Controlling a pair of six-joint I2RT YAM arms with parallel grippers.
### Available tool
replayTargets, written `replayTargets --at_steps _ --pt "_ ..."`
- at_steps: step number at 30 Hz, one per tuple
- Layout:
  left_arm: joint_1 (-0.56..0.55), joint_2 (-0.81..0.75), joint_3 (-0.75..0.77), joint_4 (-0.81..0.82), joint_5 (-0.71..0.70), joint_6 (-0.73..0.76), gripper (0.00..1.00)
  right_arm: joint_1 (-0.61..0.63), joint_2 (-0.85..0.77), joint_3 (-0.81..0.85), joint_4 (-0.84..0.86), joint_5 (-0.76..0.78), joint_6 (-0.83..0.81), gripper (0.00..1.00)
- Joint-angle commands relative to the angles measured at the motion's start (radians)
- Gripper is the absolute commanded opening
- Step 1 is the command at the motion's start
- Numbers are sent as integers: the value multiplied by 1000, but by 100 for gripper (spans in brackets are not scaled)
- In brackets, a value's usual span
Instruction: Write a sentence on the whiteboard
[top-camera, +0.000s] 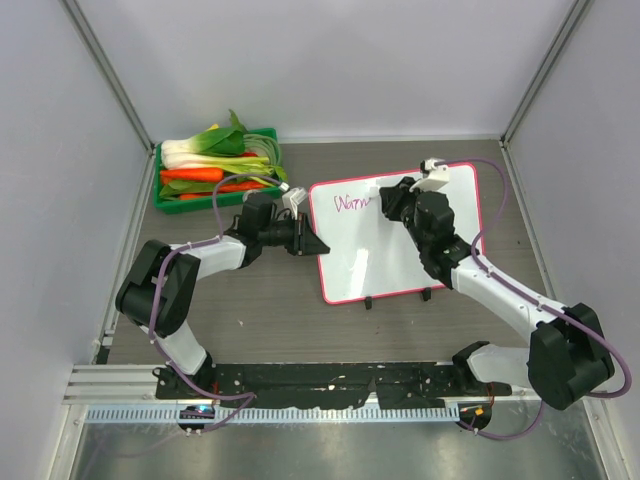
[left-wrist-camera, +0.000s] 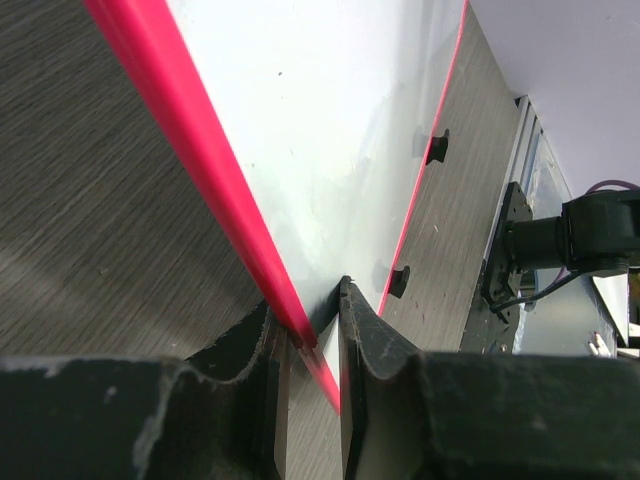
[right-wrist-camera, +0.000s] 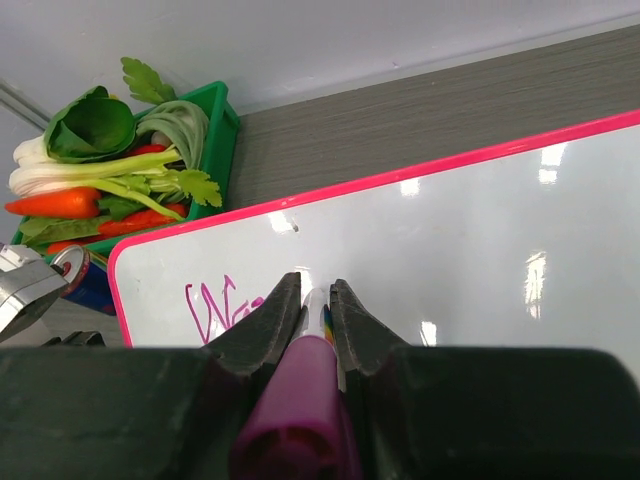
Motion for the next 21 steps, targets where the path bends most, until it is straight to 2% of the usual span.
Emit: replayTargets --at_steps 1,9,21 --pt "-27 28 -12 -88 -73 129 0 -5 4 42 43 -10 0 1" --pt "-27 31 -11 -90 -70 131 0 -5 -6 36 5 -76 2 1" --pt "-29 31 -11 -90 -70 128 0 -5 -29 -12 -29 -87 2 1"
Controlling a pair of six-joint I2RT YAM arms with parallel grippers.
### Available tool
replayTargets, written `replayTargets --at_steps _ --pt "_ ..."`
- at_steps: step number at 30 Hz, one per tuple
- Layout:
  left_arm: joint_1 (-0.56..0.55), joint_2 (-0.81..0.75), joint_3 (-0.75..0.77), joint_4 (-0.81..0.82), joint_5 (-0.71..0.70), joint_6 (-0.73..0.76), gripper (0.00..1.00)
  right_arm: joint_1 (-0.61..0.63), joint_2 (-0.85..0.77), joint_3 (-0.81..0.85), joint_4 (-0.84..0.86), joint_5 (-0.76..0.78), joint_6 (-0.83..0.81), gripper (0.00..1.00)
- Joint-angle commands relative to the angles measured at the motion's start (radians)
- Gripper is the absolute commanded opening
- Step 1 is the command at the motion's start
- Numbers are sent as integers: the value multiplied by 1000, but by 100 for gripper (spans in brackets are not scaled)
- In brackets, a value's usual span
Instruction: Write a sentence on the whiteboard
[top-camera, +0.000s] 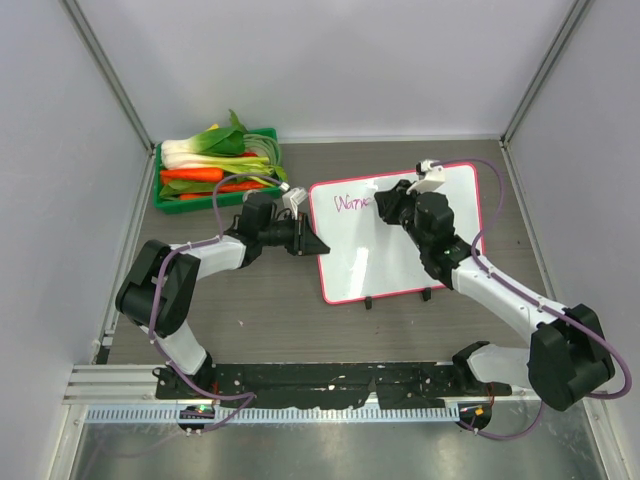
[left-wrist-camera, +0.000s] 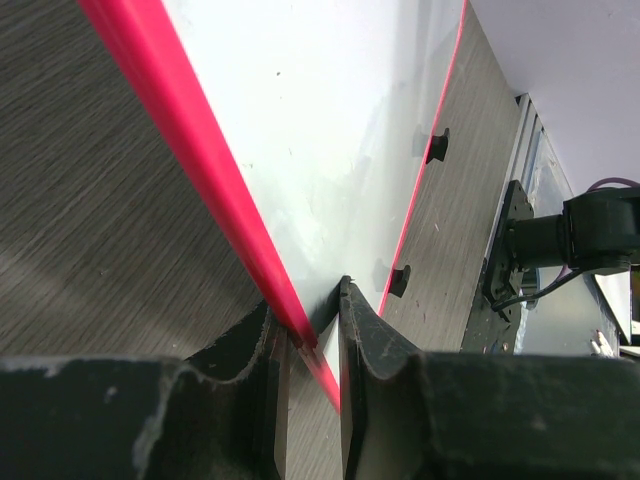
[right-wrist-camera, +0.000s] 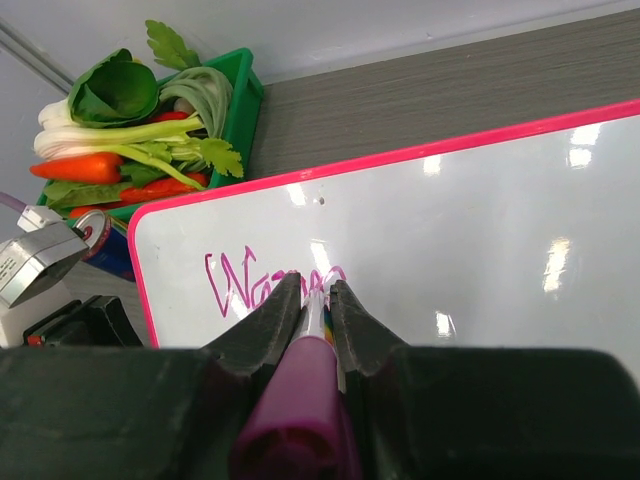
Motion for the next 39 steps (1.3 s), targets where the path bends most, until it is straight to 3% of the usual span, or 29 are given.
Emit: replayTargets --at_steps 1,39 --pt "-27 31 -12 -86 -72 121 0 -3 -35 -18 -6 4 -6 2" --pt "-29 34 -9 -90 -75 122 0 -8 6 35 -6 116 -21 2"
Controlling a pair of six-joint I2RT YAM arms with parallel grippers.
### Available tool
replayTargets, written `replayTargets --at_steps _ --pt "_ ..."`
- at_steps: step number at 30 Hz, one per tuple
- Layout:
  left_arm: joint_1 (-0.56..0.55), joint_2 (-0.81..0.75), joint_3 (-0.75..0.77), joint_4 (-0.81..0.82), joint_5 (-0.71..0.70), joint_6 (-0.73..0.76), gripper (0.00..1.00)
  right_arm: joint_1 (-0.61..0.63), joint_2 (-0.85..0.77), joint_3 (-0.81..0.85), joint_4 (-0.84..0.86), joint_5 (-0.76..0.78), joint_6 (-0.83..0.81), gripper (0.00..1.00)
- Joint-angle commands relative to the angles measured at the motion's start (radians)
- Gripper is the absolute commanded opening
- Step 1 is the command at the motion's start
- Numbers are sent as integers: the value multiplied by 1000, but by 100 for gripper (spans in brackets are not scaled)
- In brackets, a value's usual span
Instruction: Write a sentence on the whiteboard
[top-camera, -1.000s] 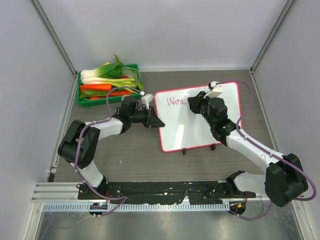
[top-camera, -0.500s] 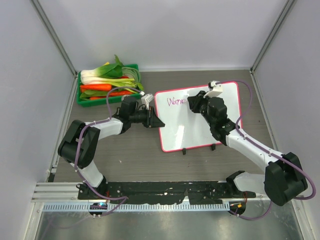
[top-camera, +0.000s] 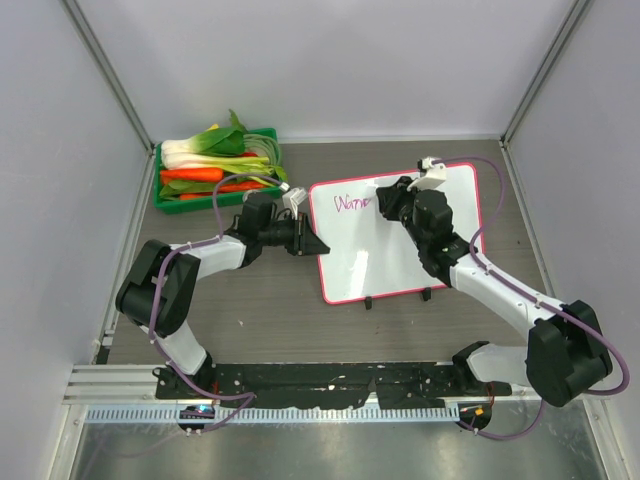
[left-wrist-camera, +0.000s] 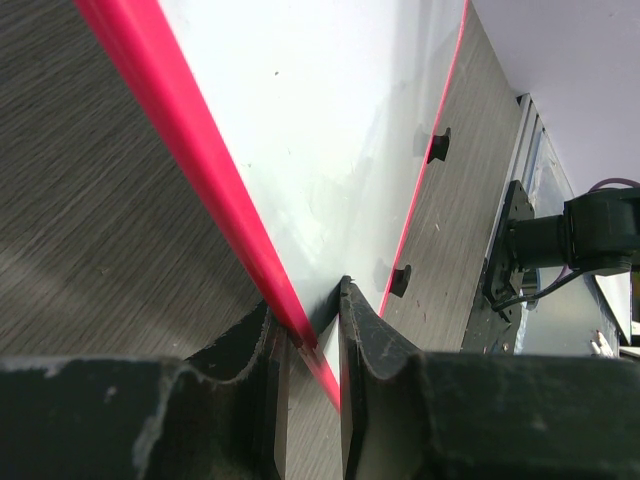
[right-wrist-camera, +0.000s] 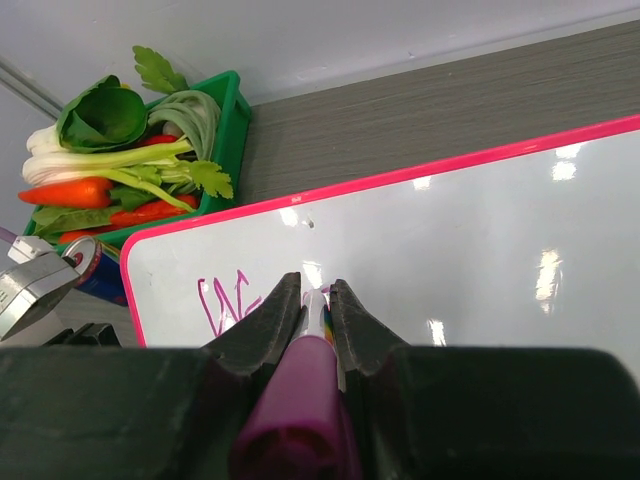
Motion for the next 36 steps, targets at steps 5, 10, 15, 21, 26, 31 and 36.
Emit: replayTargets --at_steps 5,10,15,21,26,31,36 --pt "-29 34 -11 -86 -73 122 0 -11 -23 0 -34 56 -25 1" --pt "-29 33 -11 -86 -75 123 0 -12 -35 -24 -46 56 -25 1" --pt "-29 33 -12 -86 -75 123 0 -12 -53 -56 -55 45 -25 2" --pt "-29 33 -14 -86 -75 123 0 -14 -63 -87 -57 30 -16 2" --pt "-29 33 -12 -87 -77 123 0 -12 -70 -66 -55 27 -6 1" --pt "-29 31 -12 -87 -80 123 0 -17 -99 -15 -41 10 5 2" --pt "-29 33 -12 -87 -78 123 0 -18 -122 26 -14 19 -1 1"
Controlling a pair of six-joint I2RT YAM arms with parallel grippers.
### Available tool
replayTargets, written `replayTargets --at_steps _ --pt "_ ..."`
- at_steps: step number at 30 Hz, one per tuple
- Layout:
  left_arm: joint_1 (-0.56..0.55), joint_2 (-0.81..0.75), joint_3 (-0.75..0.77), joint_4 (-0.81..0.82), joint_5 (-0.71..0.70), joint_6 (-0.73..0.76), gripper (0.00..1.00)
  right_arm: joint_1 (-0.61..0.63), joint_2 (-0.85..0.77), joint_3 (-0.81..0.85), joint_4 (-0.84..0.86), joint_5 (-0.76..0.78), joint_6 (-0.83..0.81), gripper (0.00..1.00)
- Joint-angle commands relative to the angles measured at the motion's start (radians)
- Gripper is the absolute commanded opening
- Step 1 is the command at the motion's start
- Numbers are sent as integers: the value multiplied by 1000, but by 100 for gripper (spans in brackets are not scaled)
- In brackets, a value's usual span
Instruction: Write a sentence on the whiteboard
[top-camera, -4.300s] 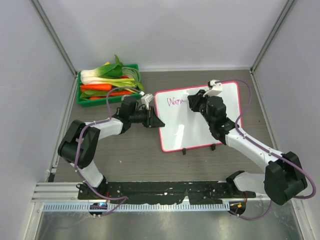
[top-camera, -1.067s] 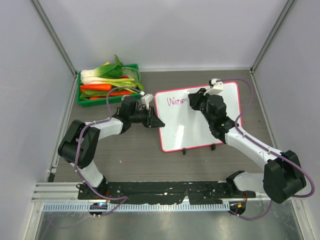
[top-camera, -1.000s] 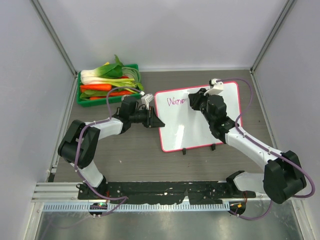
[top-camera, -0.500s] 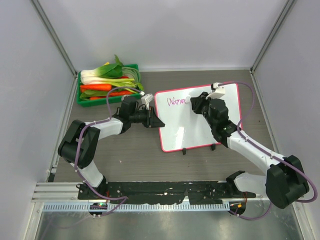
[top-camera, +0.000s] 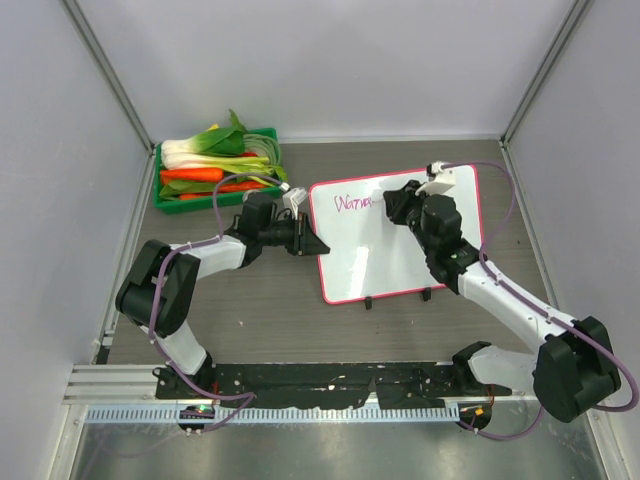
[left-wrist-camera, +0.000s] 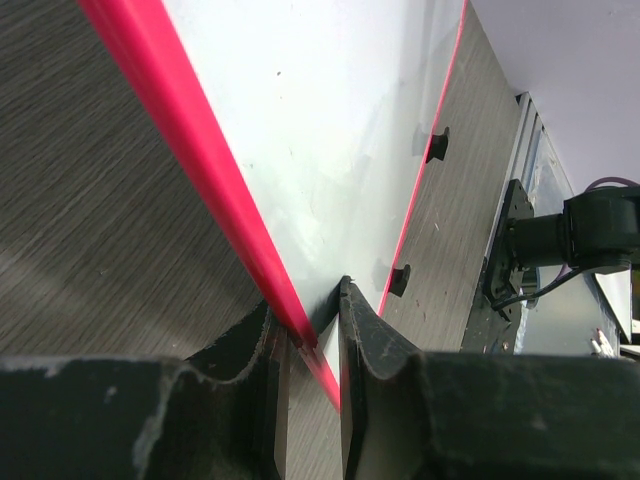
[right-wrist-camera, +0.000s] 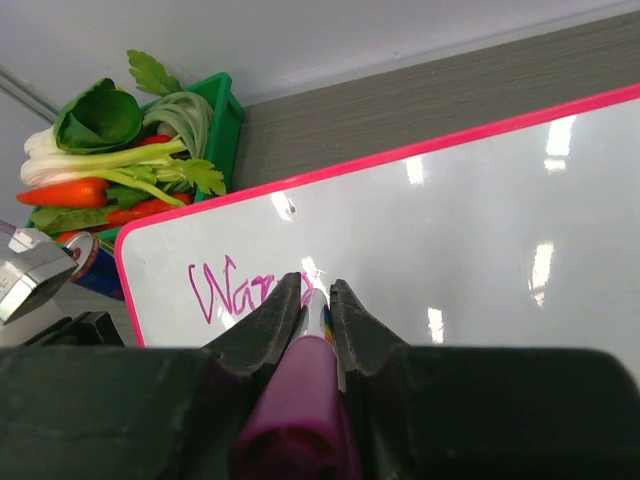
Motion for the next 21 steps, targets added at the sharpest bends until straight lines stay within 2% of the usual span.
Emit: replayTargets --at_steps 1,8,21 --pt "-29 33 -11 -87 -80 120 0 -8 -38 80 28 20 -13 1" --pt "-29 31 -11 -87 -80 120 0 -11 22 110 36 -3 -18 1" --pt "-29 31 -13 -86 -78 120 0 -14 69 70 47 -3 -10 1"
